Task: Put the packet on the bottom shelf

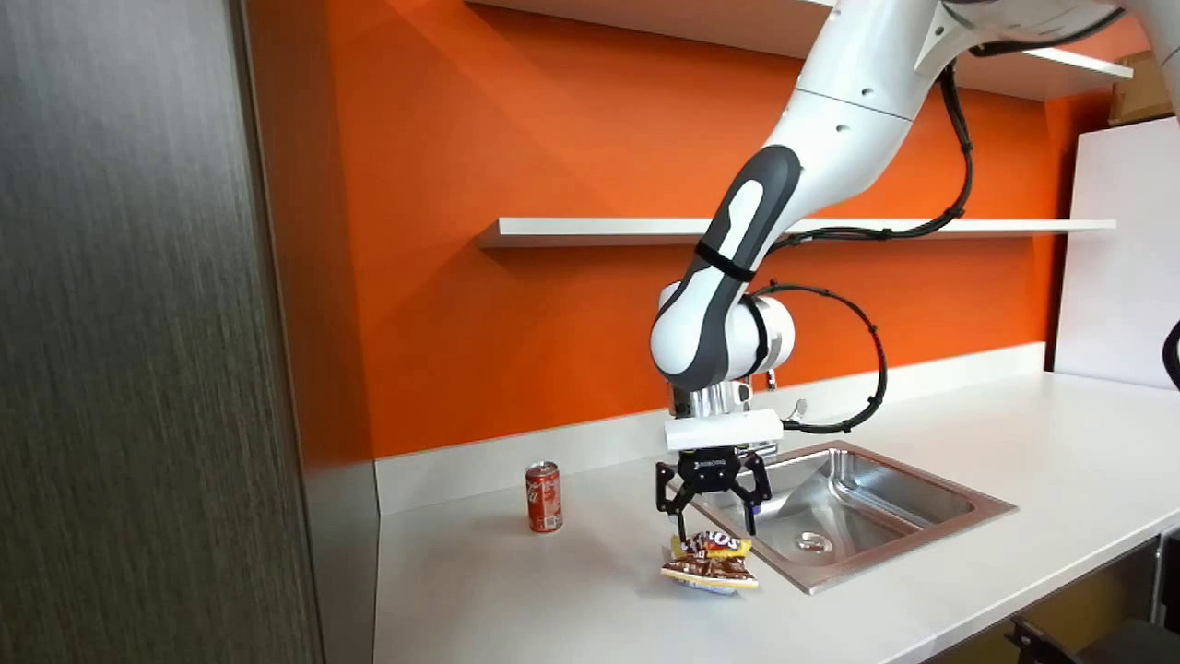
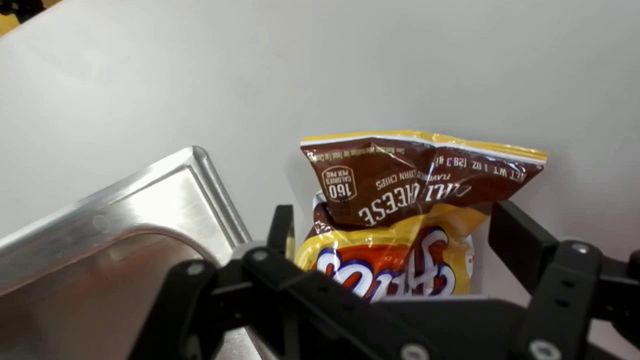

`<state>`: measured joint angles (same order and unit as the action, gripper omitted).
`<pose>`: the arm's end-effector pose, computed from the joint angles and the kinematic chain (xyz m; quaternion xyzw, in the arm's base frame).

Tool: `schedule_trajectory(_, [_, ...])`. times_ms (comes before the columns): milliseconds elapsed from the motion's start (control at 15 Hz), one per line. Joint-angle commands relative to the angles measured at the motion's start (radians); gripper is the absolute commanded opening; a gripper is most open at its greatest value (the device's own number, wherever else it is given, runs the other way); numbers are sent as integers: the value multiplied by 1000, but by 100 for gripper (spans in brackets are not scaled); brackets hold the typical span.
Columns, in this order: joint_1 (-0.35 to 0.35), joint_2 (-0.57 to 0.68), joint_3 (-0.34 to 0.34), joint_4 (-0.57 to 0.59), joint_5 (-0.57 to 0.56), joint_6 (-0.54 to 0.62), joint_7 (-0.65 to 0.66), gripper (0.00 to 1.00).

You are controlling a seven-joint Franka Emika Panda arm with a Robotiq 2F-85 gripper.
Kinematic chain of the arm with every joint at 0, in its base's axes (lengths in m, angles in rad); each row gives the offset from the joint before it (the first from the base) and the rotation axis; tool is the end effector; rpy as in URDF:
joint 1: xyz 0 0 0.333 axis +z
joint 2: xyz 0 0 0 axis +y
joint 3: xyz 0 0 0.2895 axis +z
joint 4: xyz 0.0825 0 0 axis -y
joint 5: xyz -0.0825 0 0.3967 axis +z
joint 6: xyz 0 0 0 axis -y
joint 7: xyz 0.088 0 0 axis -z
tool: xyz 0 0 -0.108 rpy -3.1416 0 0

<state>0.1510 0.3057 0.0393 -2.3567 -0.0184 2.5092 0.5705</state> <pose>0.4833 0.0945 0.1502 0.9805 -0.1812 -0.0713 0.0273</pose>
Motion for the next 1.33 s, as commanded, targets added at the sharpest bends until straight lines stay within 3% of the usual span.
schedule_trajectory(0, [37,25,-43,17,-7,41,100,100])
schedule_trajectory(333, [88,41,-110,15,-65,95,270,100])
schedule_trajectory(667, [124,54,-150,24,-138,77,416,100])
schedule_trajectory(1267, [118,55,-139,23,-144,70,485,100])
